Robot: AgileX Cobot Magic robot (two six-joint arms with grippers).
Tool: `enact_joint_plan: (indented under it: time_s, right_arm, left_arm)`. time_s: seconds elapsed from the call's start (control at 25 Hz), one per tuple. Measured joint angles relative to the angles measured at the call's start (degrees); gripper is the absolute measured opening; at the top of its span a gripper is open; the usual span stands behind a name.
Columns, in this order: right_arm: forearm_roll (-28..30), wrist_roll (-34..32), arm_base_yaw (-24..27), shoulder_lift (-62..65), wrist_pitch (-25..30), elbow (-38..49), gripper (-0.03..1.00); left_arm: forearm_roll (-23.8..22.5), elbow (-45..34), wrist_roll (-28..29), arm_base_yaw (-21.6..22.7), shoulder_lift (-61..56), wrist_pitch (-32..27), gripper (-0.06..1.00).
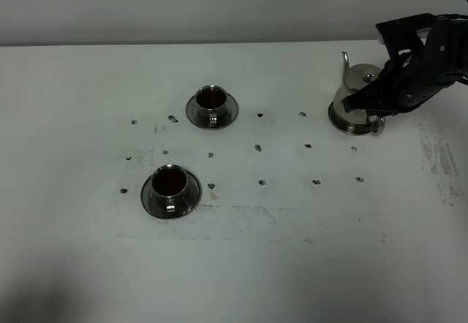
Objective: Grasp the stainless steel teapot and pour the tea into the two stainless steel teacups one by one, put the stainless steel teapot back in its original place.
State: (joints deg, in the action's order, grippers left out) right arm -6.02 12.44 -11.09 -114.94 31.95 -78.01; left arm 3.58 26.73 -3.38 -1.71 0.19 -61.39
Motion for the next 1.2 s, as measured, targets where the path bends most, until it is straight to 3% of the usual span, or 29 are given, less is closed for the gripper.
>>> enact_joint_plan:
  time_s: [0.12,0.32,0.44,0.6,0.8,1.2]
  right_arm:
    - [0.0,0.0,0.0,0.0,0.39,0.0,0.29]
    - [0.19,0.0,0.0,0.29,0.84,-0.04,0.62]
    - [0.26,0.0,0.0,2.22,0.79,-0.04,0.68]
    - [0.6,0.0,0.0,8.07,3.7,0.03,0.68]
    - [1.89,0.06,0.0,19.33,10.28,3.41,0.6]
    - [1.84,0.19,1.56,47.54,11.18,19.98,0.39]
  left_arm:
    - [0.0,0.0,0.0,0.0,0.0,0.0,0.63]
    - [0.0,0.0,0.0,0.0,0.0,0.0,0.63]
    - [0.0,0.0,0.0,0.0,0.0,0.0,0.63]
    - [0.0,0.0,0.0,0.0,0.0,0.0,0.63]
    - [0.0,0.0,0.0,0.0,0.0,0.0,0.63]
    - [0.0,0.0,0.0,0.0,0.0,0.0,0.63]
